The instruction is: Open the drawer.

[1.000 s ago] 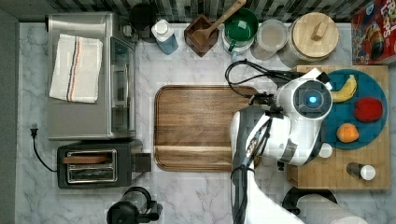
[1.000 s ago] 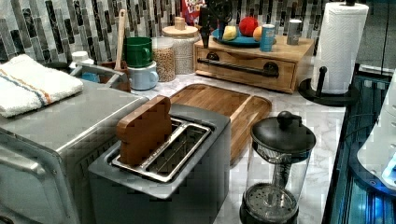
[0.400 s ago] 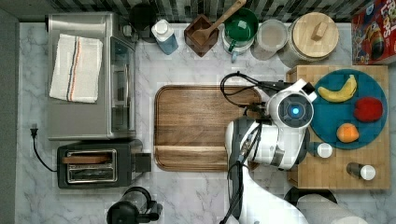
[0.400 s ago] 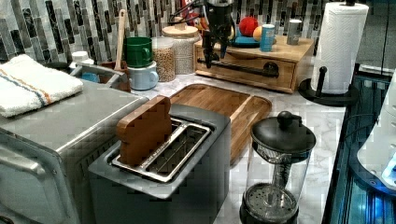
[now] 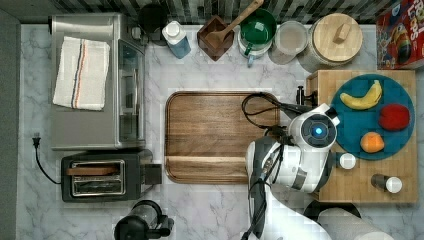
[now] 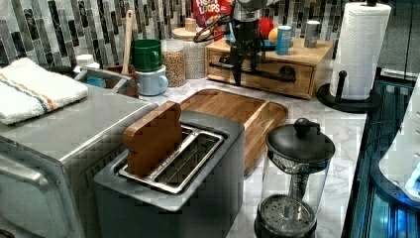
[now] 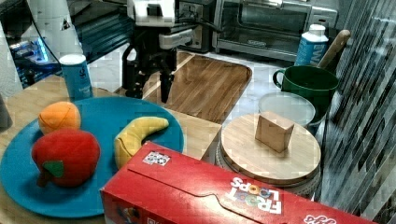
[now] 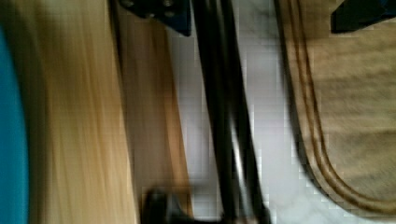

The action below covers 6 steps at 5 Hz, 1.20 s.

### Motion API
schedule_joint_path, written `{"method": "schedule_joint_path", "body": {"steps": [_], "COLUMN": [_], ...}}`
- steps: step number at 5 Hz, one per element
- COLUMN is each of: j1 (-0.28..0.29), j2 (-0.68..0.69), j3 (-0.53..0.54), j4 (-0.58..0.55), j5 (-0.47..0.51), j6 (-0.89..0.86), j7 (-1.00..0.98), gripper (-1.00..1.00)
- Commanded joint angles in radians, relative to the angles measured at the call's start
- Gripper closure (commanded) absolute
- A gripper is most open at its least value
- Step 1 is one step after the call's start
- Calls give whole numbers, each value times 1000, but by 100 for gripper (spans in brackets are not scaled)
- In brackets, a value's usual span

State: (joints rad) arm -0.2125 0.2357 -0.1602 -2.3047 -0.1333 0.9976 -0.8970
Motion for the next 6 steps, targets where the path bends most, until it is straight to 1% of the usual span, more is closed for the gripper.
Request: {"method": "schedule_joint_path", "body": {"steps": [1,2,3,4,5,6], "j1": [76,106,155,191,201,260], "j2": [33,47,58,48,53,61], "j3": [48,70,81,111,164,169], "j4": [62,56,28,12,9,24], "j5": [1,19,-25,-36,-16,-55], "j6": [54,82,135,123,140,126], "j7": [114,156,263,334,361,476], "gripper": [-100,-100,-100,-100,-100,-100]}}
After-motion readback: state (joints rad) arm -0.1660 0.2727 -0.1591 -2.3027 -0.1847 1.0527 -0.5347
